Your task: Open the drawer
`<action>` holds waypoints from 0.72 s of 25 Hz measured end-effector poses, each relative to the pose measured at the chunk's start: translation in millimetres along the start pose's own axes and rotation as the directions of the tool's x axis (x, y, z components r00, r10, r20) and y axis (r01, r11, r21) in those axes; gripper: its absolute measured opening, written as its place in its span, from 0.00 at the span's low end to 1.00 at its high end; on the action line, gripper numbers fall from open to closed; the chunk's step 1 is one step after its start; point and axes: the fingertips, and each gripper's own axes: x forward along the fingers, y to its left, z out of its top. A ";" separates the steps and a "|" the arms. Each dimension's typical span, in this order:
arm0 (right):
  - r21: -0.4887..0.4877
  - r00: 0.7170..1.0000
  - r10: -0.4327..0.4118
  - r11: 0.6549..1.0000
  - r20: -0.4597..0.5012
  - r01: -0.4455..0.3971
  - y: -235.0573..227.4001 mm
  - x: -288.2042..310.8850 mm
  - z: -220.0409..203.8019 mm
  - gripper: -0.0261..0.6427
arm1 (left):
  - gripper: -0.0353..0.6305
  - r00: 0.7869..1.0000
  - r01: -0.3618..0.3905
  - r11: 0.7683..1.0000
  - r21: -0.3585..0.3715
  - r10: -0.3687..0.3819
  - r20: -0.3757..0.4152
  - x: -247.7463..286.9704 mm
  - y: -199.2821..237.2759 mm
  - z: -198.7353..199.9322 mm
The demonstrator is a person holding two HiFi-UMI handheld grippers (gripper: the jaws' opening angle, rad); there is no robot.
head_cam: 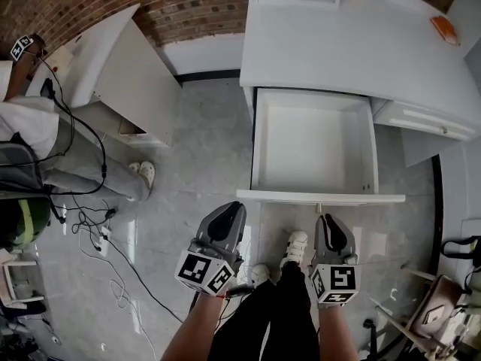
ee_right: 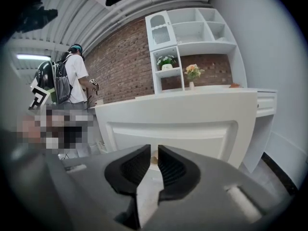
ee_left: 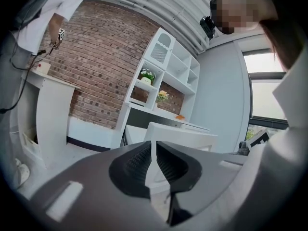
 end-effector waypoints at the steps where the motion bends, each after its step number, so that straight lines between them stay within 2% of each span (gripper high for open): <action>1: -0.003 1.000 0.000 1.000 0.011 0.000 -1.2 -3.1 5.2 0.11 | 0.10 1.000 0.000 1.000 0.001 0.000 0.000 -1.9 0.0 1.2; 5: -0.001 0.999 -0.004 1.000 0.054 0.004 -7.9 -17.3 25.9 0.04 | 0.09 1.000 0.004 1.000 0.010 -0.004 -0.021 -8.6 -1.3 1.5; 7: -0.003 0.998 0.004 1.000 0.070 -0.004 -10.9 -24.6 37.1 0.04 | 0.06 1.000 0.005 1.000 0.010 -0.005 -0.020 -12.1 -5.2 7.3; 11: -0.015 0.995 0.014 1.000 0.101 -0.013 -17.0 -42.4 64.5 0.04 | 0.06 1.000 0.024 1.000 -0.013 -0.024 -0.004 -17.1 -17.0 28.1; 18: -0.046 0.985 0.029 0.999 0.167 -0.022 -23.8 -74.2 110.2 0.04 | 0.06 0.996 0.087 0.996 0.006 -0.087 0.025 -17.4 -42.5 64.8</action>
